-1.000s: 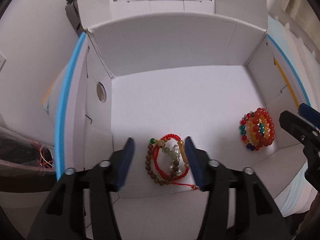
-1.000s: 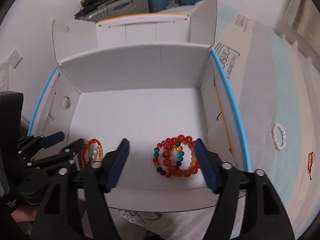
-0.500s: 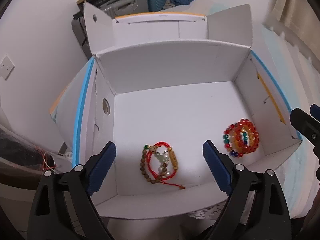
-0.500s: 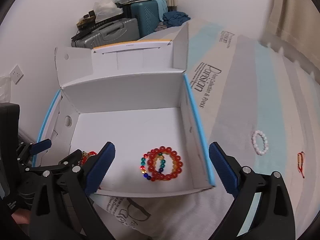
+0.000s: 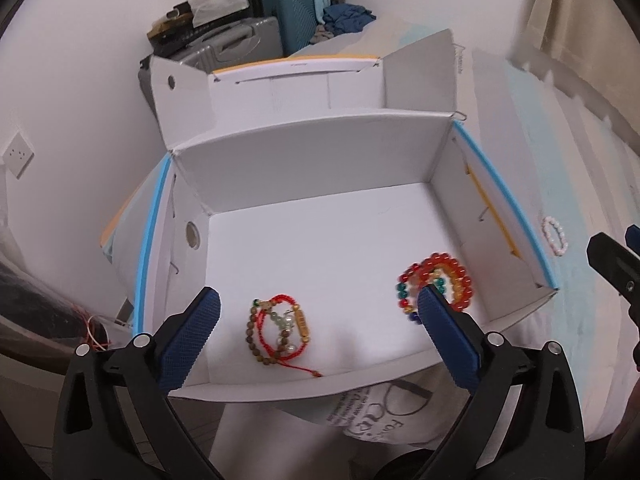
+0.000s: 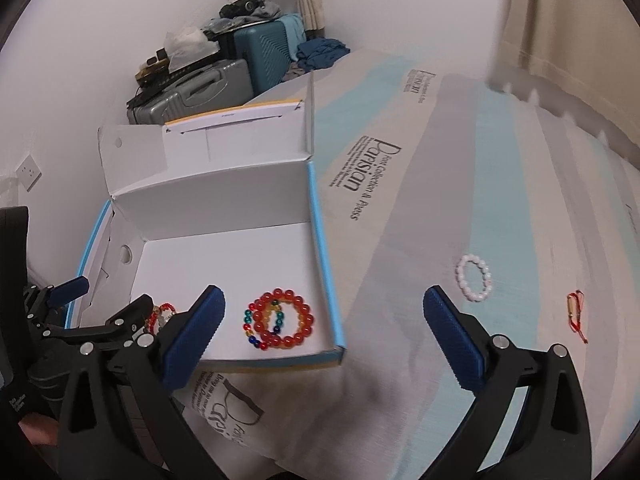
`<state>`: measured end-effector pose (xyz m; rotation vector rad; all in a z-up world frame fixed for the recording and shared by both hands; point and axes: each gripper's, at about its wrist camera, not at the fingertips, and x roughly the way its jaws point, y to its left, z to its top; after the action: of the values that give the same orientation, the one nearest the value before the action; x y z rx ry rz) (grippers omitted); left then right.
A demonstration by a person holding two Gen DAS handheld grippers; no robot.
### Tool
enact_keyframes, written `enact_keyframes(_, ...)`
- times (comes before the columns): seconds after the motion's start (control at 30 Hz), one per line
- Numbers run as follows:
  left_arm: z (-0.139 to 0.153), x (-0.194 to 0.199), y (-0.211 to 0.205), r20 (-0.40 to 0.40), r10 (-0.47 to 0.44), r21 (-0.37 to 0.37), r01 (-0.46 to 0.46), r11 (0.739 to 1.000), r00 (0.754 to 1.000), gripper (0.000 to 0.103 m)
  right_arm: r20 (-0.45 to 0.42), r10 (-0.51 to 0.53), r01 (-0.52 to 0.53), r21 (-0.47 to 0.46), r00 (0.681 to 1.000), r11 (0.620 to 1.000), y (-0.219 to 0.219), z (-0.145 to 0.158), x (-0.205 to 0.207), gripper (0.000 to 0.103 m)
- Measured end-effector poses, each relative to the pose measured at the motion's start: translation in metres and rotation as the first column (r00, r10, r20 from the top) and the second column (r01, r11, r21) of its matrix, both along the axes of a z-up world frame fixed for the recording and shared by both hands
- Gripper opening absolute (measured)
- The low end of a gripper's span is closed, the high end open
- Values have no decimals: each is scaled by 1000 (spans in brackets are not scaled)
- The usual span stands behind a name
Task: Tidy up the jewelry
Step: 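Withdraw both tools and move over the white bead and red cord bracelets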
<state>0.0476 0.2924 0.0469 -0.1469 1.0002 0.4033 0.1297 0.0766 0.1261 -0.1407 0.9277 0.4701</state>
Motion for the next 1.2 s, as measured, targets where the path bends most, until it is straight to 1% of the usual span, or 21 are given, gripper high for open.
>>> enact_keyframes(0.1, 7, 4, -15, 8, -18, 10, 18, 1000, 1000, 97, 13, -19, 19, 2, 1000, 1000, -17, 6, 0, 96)
enact_keyframes(0.43, 22, 16, -68, 43, -91, 4, 91, 996, 995, 97, 40, -98, 97, 9, 994, 995, -78, 22, 2, 96)
enact_keyframes(0.8, 36, 31, -137, 74, -199, 10, 199, 980, 977, 97, 59, -204, 203, 17, 977, 979, -157, 33, 0, 96)
enact_keyframes(1.0, 32, 45, -175, 81, -249, -10, 251, 968, 965, 97, 55, -262, 261, 12, 964, 965, -197, 29, 2, 96)
enact_keyframes(1.2, 25, 59, -212, 72, -304, -10, 305, 952, 950, 97, 49, -324, 325, 5, 945, 946, -241, 26, 5, 96)
